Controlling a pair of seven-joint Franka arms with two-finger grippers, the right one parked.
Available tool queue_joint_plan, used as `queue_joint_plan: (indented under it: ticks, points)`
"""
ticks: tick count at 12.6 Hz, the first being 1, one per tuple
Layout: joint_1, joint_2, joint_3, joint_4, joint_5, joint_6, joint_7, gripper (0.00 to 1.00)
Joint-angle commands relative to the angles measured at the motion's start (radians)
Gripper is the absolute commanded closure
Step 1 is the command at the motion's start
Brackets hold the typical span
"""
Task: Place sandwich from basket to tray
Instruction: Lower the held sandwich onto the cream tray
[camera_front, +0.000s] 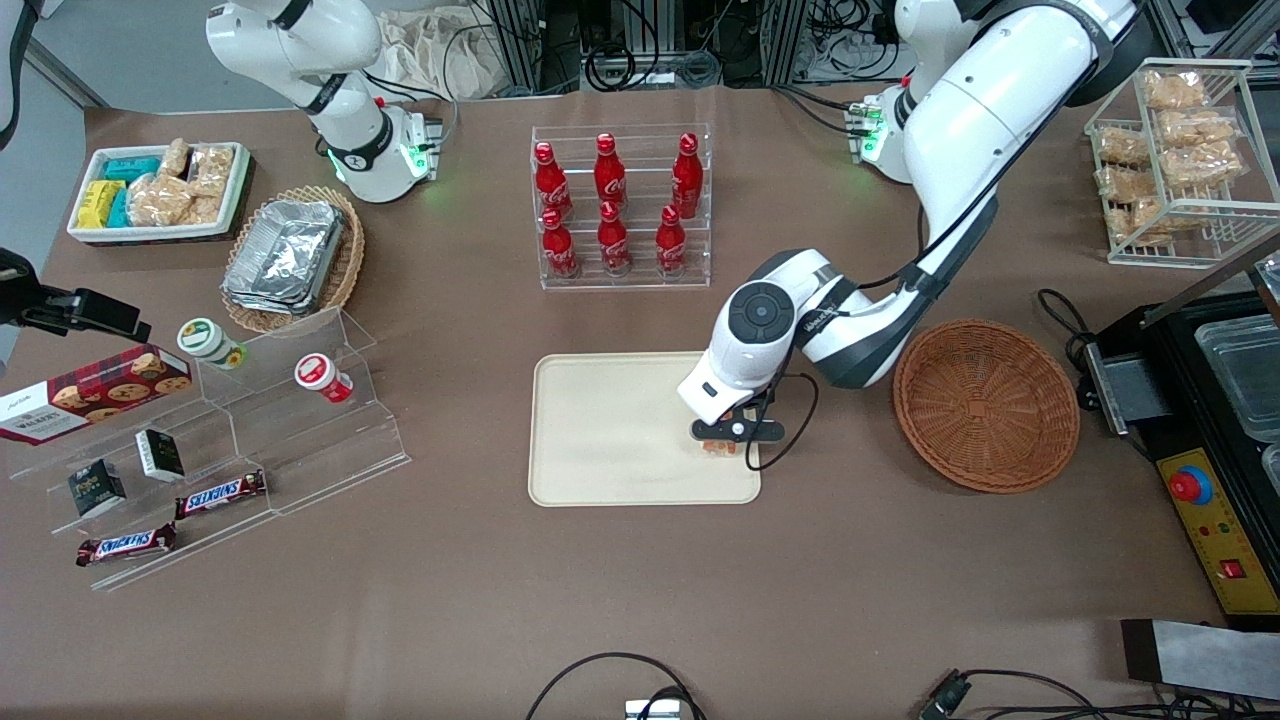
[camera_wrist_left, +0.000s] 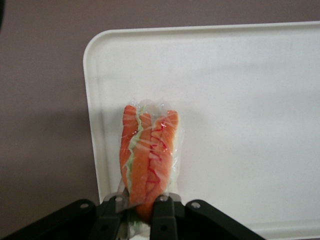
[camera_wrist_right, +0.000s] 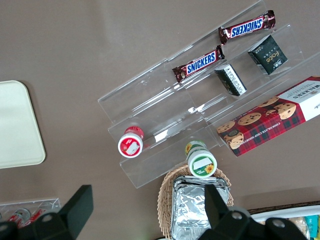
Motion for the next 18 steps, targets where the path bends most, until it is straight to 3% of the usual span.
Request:
queue_joint_plan:
  ticks: [1, 11, 14, 15, 16, 17, 18]
  points:
    - [-0.020, 0.031, -0.001, 0.041, 0.021, -0.007, -0.021, 0.97]
    - [-0.038, 0.053, 0.000, 0.038, 0.043, 0.021, -0.036, 0.89]
    - [-0.038, 0.065, 0.000, 0.038, 0.095, 0.021, -0.087, 0.88]
    - [-0.038, 0.071, 0.000, 0.038, 0.102, 0.021, -0.091, 0.84]
    - [-0.038, 0.071, 0.000, 0.039, 0.104, 0.021, -0.090, 0.73]
    - [-0.038, 0.071, 0.000, 0.039, 0.102, 0.021, -0.091, 0.56]
    - [-0.036, 0.071, 0.000, 0.039, 0.102, 0.021, -0.090, 0.48]
